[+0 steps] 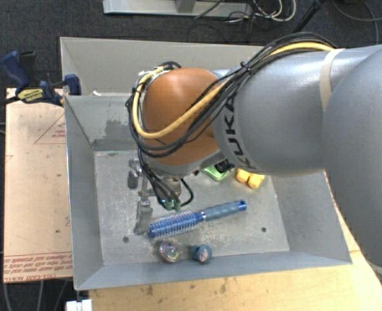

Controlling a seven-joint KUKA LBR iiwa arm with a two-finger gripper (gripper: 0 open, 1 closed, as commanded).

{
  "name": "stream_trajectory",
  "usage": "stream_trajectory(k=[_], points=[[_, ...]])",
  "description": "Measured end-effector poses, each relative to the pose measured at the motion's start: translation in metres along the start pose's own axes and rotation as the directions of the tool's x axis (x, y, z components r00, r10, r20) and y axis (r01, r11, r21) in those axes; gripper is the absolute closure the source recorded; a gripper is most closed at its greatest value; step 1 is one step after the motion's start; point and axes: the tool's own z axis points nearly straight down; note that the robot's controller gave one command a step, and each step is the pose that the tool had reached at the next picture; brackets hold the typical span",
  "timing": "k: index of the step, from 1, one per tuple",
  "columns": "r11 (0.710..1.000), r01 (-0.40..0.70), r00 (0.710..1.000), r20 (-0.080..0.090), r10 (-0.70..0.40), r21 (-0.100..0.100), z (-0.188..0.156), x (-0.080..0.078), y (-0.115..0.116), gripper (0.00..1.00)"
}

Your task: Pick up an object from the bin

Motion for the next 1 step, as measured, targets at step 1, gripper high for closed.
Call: stream_trajectory(k=[1], points=[[0.992,0.129,0.992,-0.001,-0.129,0.003,0.1137,0.0228,-0.0601,0.00]])
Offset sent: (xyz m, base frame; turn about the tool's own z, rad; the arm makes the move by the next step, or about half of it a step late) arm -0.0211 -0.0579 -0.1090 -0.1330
